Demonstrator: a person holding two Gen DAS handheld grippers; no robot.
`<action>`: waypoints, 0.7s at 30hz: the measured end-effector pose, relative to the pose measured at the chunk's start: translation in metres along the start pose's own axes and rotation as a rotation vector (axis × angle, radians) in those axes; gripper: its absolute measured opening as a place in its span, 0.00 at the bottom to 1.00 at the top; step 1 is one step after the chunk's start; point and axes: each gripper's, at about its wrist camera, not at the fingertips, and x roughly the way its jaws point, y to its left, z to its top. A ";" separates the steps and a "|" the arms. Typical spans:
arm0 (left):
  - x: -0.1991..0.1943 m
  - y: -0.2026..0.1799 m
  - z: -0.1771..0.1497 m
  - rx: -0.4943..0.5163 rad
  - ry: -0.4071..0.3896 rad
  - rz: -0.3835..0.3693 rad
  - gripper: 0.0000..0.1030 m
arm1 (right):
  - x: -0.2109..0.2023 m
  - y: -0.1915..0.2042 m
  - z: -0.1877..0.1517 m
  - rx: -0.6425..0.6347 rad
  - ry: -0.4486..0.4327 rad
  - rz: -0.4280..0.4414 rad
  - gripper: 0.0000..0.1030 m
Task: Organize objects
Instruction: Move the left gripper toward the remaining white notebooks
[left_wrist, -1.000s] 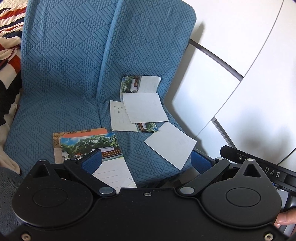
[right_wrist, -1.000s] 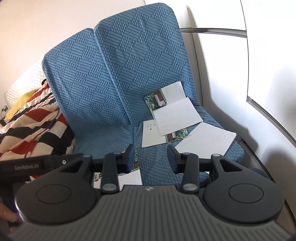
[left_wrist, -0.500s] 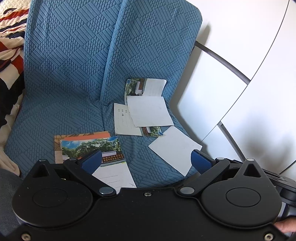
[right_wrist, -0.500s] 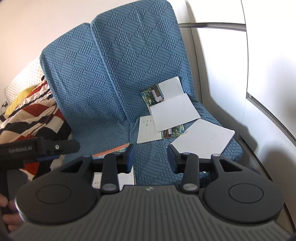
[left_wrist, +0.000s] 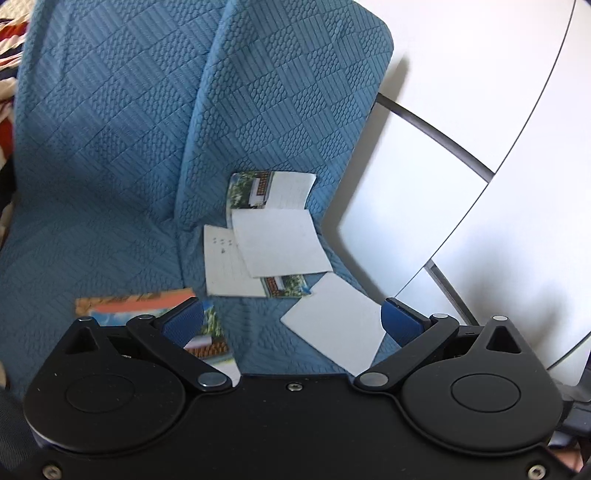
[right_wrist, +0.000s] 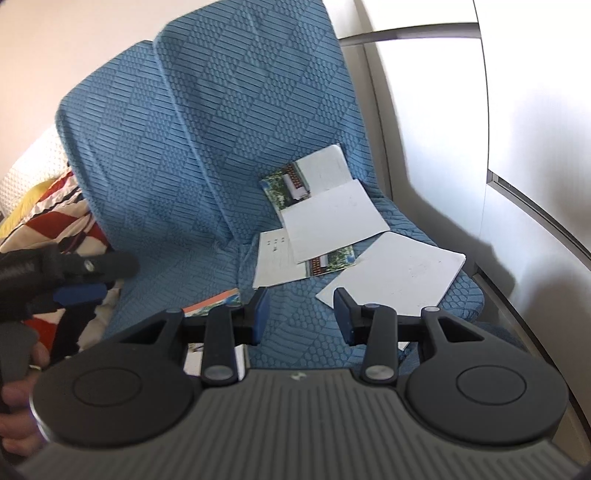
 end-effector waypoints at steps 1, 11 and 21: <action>0.006 0.000 0.002 0.009 -0.004 0.008 0.99 | 0.005 -0.002 0.000 0.005 0.001 -0.003 0.41; 0.067 0.022 0.018 -0.030 0.044 0.002 0.99 | 0.051 -0.016 0.004 0.040 -0.021 -0.047 0.41; 0.126 0.044 0.022 -0.047 0.095 -0.017 0.99 | 0.090 -0.015 0.011 0.103 -0.018 -0.014 0.68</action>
